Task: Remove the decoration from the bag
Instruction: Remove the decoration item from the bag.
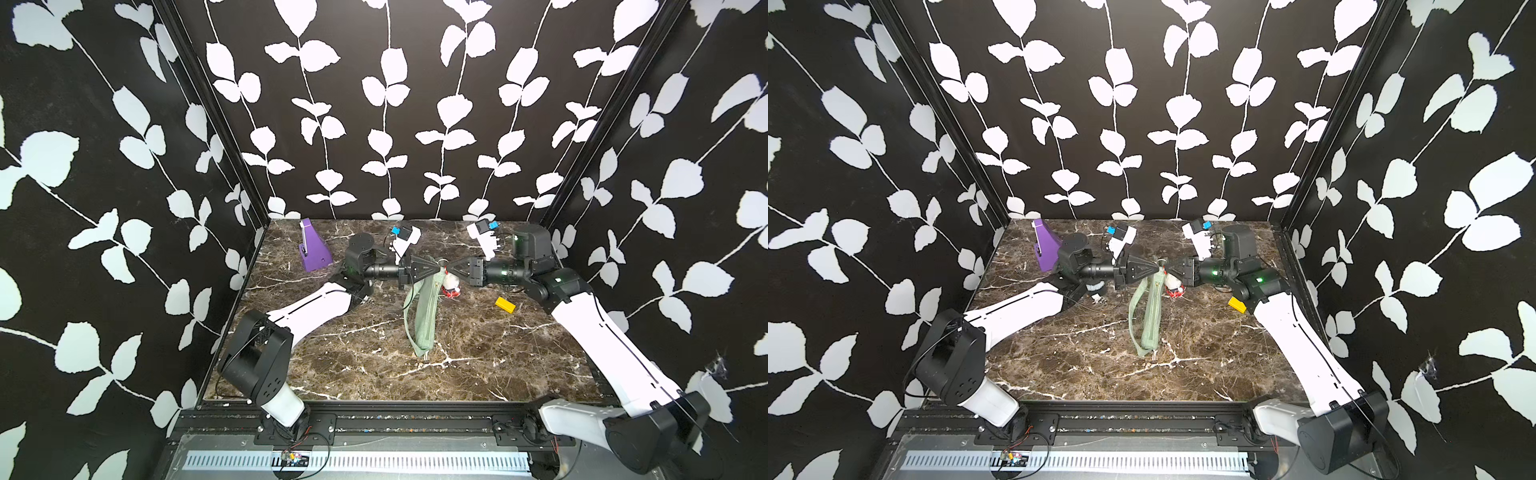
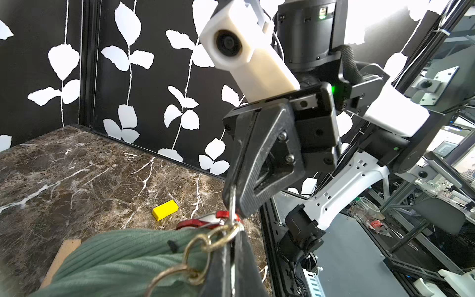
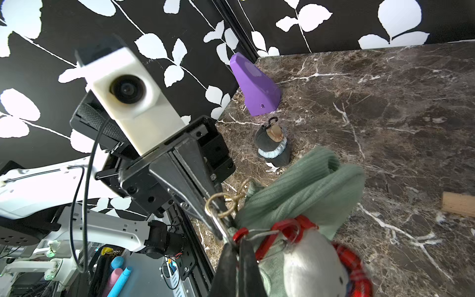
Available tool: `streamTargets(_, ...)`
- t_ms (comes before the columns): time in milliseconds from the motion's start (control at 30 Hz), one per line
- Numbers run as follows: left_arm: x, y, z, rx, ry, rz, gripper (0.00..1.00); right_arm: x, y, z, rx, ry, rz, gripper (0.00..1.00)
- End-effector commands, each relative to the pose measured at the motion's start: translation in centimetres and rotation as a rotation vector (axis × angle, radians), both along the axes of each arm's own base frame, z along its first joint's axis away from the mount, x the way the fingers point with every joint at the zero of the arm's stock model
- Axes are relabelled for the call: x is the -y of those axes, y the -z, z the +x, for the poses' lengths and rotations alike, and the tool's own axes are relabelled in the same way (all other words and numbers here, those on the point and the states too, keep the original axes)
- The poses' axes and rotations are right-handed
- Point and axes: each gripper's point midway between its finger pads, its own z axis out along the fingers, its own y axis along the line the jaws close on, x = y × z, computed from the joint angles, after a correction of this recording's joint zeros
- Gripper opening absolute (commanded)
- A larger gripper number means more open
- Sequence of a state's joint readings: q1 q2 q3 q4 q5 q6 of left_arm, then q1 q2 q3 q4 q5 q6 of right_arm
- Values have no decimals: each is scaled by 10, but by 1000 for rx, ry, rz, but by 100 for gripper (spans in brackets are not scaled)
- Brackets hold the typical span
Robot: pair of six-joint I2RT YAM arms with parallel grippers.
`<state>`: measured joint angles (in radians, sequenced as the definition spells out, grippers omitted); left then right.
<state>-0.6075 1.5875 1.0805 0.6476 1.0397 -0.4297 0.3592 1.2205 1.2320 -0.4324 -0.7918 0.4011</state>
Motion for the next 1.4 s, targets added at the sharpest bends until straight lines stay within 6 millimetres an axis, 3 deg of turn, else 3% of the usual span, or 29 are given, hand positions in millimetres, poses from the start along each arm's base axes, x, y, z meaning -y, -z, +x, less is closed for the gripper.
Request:
streamTargets(0,-6,-41,-15,114,26,-77,0,-4,-18,-8,51,-44,51,0)
streamTargets(33,-6,-40,-14,114,26,-76,0,-4,-17,-9,50,-45,47,1)
streamTargets(100,-6,-40,-15,112,30,-76,0,-2,-16,-10,54,-43,37,17)
streamTargets(167,-6,-40,-15,111,31,-76,0,0,-18,-12,66,-41,36,23)
streamTargets(400,-5,-41,-18,104,54,-82,0,-1,-29,-11,85,-49,71,24)
streamTargets(467,-5,-41,-19,101,66,-82,0,-2,-30,-9,86,-51,75,22)
streamTargets(667,-5,-42,-20,95,71,-84,0,-4,-28,-7,75,-55,81,0)
streamTargets(833,-6,-40,-20,92,65,-83,0,-3,-34,-10,89,-56,86,0)
streamTargets(900,-8,-41,-20,105,45,-88,20,-2,-38,-13,107,-59,88,0)
streamTargets(1033,-17,-40,-15,177,-67,-82,46,-1,-46,-17,136,-68,93,0)
streamTargets(1367,-32,-49,-9,253,-210,-68,49,-3,-47,-23,147,-106,96,0)
